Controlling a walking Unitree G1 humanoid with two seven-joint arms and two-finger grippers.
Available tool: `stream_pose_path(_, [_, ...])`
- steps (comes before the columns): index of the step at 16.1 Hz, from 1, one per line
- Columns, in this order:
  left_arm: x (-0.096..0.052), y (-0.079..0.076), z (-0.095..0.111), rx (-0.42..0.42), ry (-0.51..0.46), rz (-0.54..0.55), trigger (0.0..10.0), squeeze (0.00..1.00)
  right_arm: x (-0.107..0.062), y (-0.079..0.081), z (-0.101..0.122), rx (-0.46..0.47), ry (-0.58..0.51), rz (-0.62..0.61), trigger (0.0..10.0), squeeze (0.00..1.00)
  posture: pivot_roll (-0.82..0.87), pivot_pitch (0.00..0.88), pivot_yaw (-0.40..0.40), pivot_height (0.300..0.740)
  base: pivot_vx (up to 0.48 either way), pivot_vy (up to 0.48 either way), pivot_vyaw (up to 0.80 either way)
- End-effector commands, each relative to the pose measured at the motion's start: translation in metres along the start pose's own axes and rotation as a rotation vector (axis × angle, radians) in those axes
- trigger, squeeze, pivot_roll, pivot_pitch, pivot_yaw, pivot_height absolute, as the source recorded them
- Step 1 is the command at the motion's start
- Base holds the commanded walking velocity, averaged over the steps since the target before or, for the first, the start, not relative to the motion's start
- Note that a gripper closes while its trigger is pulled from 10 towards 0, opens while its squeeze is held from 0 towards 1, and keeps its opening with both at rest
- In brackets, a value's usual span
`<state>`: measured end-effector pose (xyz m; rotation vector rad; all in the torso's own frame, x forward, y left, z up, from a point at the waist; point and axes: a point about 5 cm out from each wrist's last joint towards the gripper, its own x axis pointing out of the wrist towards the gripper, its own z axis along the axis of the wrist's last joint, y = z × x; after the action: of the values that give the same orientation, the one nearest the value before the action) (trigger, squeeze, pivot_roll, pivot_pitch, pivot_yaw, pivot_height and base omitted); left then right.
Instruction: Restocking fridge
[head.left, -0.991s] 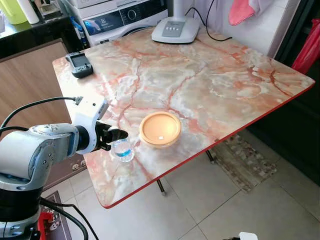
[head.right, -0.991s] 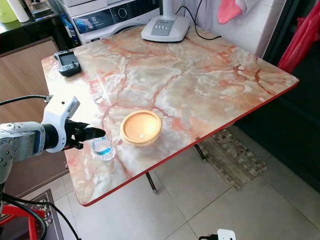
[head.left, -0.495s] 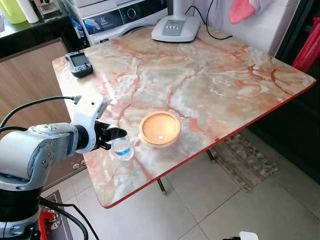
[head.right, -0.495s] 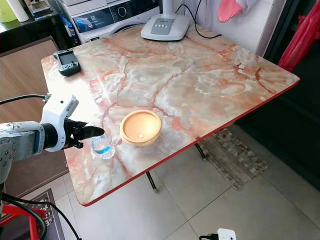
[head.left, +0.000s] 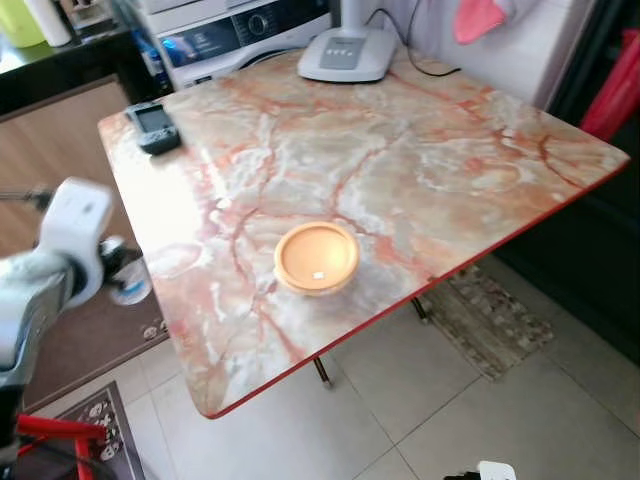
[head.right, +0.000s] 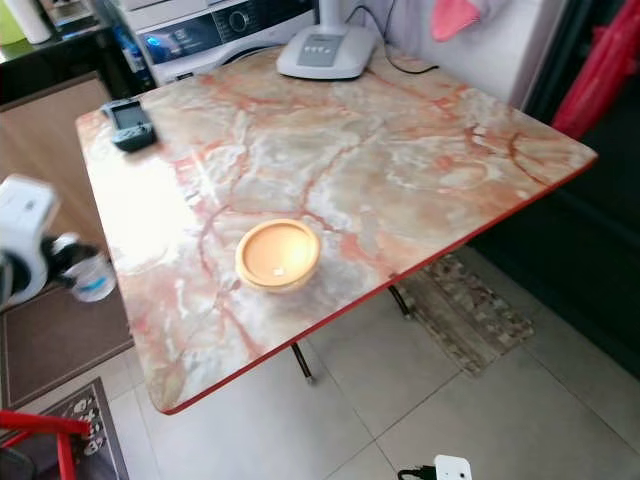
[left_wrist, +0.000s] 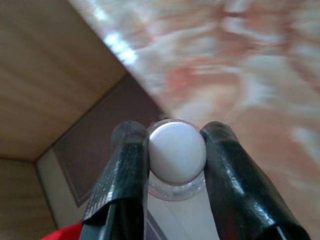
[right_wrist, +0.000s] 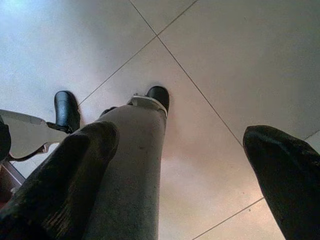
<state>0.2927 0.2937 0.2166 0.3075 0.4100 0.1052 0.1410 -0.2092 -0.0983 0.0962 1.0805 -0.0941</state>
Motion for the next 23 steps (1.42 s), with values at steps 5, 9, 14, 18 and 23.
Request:
stream_pose_path(5, [0.007, 0.024, -0.116, -0.204, 0.09, 0.279, 10.0, 0.0, -0.001, 0.002, -0.011, -0.006, 0.037, 0.012, 10.0, 0.0, 0.19, 0.147, 0.05, 0.74, 0.0, 0.0, 0.0])
stream_pose_path(9, [0.013, -0.043, -0.217, -0.182, 0.256, 0.121, 10.0, 0.0, -0.001, -0.001, -0.009, -0.029, 0.04, 0.014, 10.0, 0.0, 0.17, 0.15, 0.019, 0.74, 0.0, 0.0, 0.0])
stream_pose_path(14, [0.005, -0.114, -0.26, -0.048, 0.357, -0.081, 10.0, 0.0, -0.002, -0.004, -0.008, -0.016, 0.031, -0.001, 10.0, 0.0, 0.13, 0.146, 0.01, 0.74, 0.0, 0.0, 0.0])
stream_pose_path(18, [0.005, -0.139, -0.266, 0.026, 0.407, -0.145, 10.0, 0.0, -0.002, -0.005, -0.009, 0.049, -0.01, -0.025, 10.0, 0.0, 0.09, 0.125, 0.021, 0.74, 0.0, 0.0, 0.0])
stream_pose_path(23, [0.006, -0.135, -0.269, 0.042, 0.404, -0.153, 10.0, 0.0, -0.005, -0.005, -0.007, 0.128, -0.131, -0.166, 10.0, 0.0, 0.07, 0.108, 0.043, 0.74, 0.0, 0.0, 0.0])
